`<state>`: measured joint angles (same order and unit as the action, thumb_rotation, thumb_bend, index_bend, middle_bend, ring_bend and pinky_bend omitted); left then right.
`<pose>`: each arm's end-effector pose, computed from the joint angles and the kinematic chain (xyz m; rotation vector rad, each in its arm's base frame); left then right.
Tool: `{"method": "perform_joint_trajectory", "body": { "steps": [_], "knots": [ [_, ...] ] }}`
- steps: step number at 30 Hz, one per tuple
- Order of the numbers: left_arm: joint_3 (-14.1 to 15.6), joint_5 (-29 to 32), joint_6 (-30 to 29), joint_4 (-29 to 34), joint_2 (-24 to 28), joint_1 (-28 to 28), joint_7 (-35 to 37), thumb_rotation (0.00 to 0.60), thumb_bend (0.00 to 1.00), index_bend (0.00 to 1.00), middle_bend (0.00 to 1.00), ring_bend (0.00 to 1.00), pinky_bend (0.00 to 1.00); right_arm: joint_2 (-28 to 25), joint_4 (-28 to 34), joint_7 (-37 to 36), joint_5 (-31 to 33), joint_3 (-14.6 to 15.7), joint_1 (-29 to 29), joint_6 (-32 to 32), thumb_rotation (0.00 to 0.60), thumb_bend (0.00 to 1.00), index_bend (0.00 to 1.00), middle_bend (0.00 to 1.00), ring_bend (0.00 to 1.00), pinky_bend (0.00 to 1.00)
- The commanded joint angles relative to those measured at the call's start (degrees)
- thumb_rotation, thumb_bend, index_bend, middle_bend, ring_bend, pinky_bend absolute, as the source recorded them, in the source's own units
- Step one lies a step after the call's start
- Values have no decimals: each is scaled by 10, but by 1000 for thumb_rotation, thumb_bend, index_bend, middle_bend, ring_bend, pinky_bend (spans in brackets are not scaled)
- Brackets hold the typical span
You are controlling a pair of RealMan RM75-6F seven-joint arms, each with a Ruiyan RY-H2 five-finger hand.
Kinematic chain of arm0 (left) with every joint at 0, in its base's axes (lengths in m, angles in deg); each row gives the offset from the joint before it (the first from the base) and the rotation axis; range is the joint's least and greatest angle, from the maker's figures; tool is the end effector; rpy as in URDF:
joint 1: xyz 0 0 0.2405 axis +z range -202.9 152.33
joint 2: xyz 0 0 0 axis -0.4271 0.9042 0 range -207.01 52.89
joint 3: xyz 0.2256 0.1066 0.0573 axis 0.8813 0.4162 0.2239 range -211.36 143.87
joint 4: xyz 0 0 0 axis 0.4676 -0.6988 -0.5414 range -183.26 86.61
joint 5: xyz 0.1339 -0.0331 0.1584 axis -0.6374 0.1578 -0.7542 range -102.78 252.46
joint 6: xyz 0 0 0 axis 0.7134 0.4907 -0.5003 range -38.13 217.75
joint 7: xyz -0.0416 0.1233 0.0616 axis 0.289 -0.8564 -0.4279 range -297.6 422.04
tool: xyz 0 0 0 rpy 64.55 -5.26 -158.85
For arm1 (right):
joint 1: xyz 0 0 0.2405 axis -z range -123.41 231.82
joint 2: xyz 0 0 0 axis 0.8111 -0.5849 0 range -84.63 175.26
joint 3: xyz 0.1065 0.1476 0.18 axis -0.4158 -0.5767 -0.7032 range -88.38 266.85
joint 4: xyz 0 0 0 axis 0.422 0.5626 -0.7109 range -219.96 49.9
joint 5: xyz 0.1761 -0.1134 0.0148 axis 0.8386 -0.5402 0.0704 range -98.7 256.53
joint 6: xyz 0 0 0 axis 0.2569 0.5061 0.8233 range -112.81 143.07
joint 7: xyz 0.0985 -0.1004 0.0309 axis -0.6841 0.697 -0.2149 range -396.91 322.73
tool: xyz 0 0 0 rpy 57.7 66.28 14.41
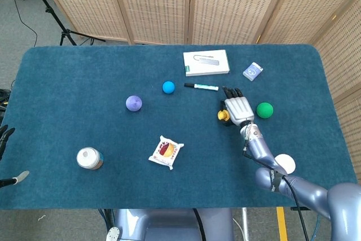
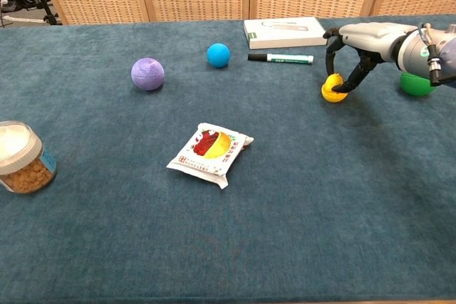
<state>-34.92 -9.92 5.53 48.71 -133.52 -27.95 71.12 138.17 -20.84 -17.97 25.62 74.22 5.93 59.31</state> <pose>-0.3164 0.1622 0.1895 -1.3212 -1.0418 -0.9196 -0.1817 -0.4202 -0.0077 1.7303 -0.9823 0.7497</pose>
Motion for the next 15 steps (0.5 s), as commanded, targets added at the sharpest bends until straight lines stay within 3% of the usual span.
{"method": "perform_joint_trajectory", "body": {
  "steps": [1,10,15],
  "knots": [
    [0,-1,0,-1,0,0,1,600,0,0,0,0,0,1,-1,2,7,0,-1,0,600,517,516,0,0,0],
    [0,0,1,-1,0,0,-2,600,0,0,0,0,0,-6,15,10,22,2,-4,3,600,433,393,0,0,0],
    [0,2,2,-1,0,0,-1,600,0,0,0,0,0,-9,23,15,28,3,-4,9,600,414,375,0,0,0]
  ]
}}
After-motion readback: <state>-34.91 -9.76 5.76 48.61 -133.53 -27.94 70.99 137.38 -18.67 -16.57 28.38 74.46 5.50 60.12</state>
